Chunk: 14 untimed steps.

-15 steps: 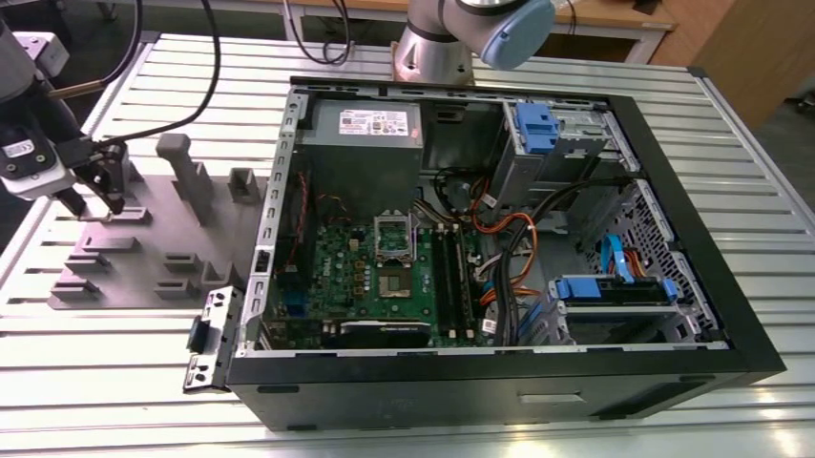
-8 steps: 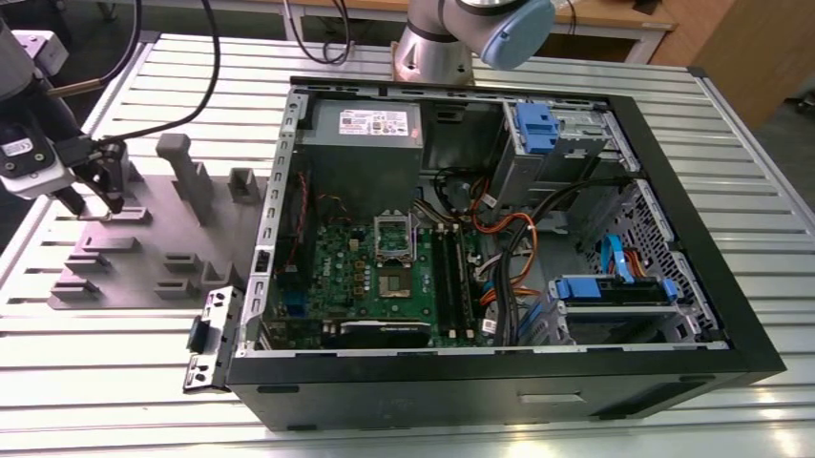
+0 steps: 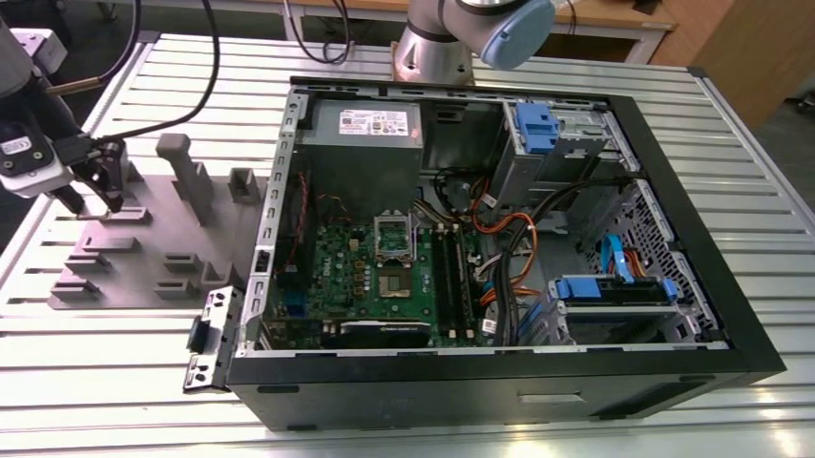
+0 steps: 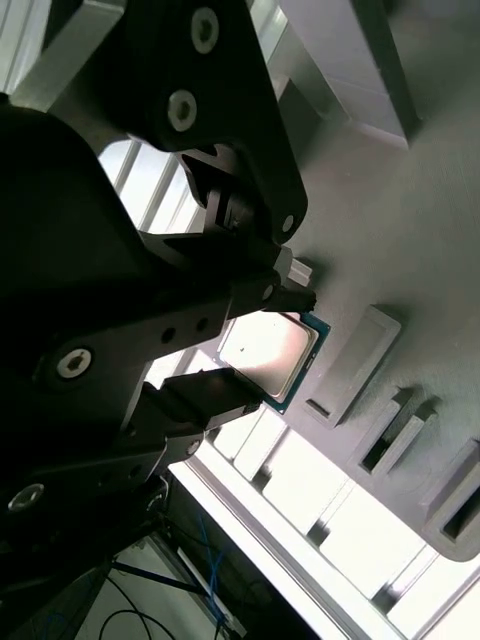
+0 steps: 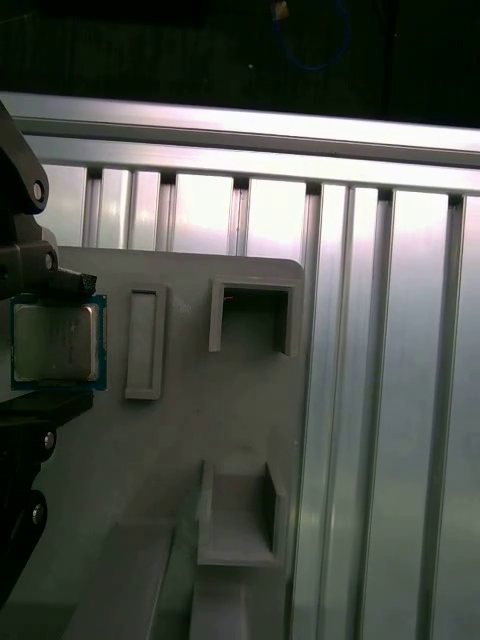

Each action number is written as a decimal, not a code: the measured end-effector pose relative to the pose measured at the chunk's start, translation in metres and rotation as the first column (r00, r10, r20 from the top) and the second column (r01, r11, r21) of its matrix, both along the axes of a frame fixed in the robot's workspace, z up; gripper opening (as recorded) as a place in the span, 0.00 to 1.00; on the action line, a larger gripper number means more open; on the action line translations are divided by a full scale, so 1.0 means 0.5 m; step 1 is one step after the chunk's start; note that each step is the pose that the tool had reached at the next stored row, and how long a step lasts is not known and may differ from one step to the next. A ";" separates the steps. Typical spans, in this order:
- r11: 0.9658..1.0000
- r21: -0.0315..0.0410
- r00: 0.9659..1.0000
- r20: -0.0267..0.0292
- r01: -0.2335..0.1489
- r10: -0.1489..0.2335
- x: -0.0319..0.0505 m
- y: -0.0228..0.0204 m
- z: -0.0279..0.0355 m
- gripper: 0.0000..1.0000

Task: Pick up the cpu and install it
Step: 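Pick up the cpu and move it towards the insertion slot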

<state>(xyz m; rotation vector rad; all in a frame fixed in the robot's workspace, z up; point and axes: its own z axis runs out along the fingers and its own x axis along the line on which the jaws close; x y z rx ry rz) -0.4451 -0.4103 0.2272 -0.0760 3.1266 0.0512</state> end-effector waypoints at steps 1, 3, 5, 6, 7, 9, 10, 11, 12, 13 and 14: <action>1.000 0.000 1.000 0.000 0.000 0.000 0.000 0.0000 0.001 0.47; 1.000 0.000 1.000 0.000 0.000 0.000 0.000 0.0000 0.002 0.47; 1.000 0.000 1.000 0.000 0.000 0.000 0.000 0.0000 0.003 0.47; 1.000 0.000 1.000 0.000 0.000 0.000 0.000 0.0000 0.004 0.47; 1.000 0.000 1.000 0.000 0.000 0.000 0.000 0.0000 0.004 0.47; 1.000 0.000 1.000 0.000 0.000 0.000 0.000 0.0000 0.006 0.47; 1.000 0.000 1.000 0.000 0.000 0.000 0.000 0.0000 0.006 0.47; 1.000 0.000 1.000 0.000 0.000 0.000 0.000 0.0000 0.006 0.47; 1.000 0.000 1.000 0.000 0.000 0.000 0.000 0.0001 0.007 0.47; 1.000 0.000 1.000 0.000 0.000 0.000 0.000 0.0000 0.007 0.47; 1.000 0.000 1.000 0.000 0.000 0.000 0.000 0.0000 0.007 0.47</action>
